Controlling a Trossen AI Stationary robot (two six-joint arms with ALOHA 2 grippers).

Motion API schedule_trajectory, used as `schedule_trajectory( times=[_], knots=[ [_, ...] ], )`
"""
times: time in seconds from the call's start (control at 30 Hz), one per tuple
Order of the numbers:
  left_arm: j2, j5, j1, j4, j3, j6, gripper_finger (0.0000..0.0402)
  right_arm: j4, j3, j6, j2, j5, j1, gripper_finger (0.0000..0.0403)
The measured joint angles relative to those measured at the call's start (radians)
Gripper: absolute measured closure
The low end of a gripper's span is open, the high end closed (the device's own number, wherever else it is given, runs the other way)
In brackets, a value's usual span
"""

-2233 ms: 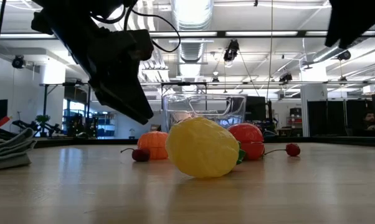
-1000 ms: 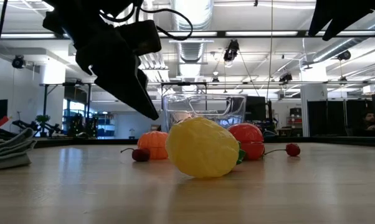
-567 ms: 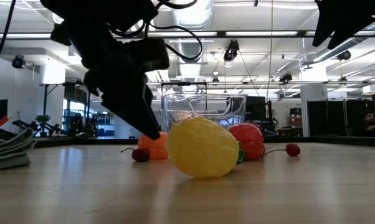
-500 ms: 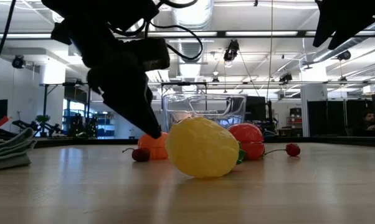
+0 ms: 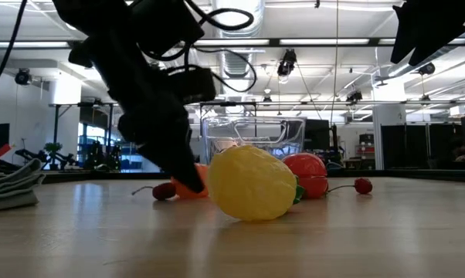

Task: Pick and placing Produce into tupperware
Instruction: Put the orange pumpkin into the transparent container

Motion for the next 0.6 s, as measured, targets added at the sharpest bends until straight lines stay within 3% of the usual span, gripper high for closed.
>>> schedule_trajectory(
  times=[0.3,0.6],
  knots=[
    [0.003,-0.002,0.000,-0.020,-0.002,0.000,0.0108,-0.002,-0.003,-0.009,-0.001,0.000,0.000,0.0188],
    [0.004,-0.003,0.000,-0.024,-0.002,0.000,0.0172,-0.001,-0.007,-0.015,-0.001,0.000,0.000,0.0188]
  ],
)
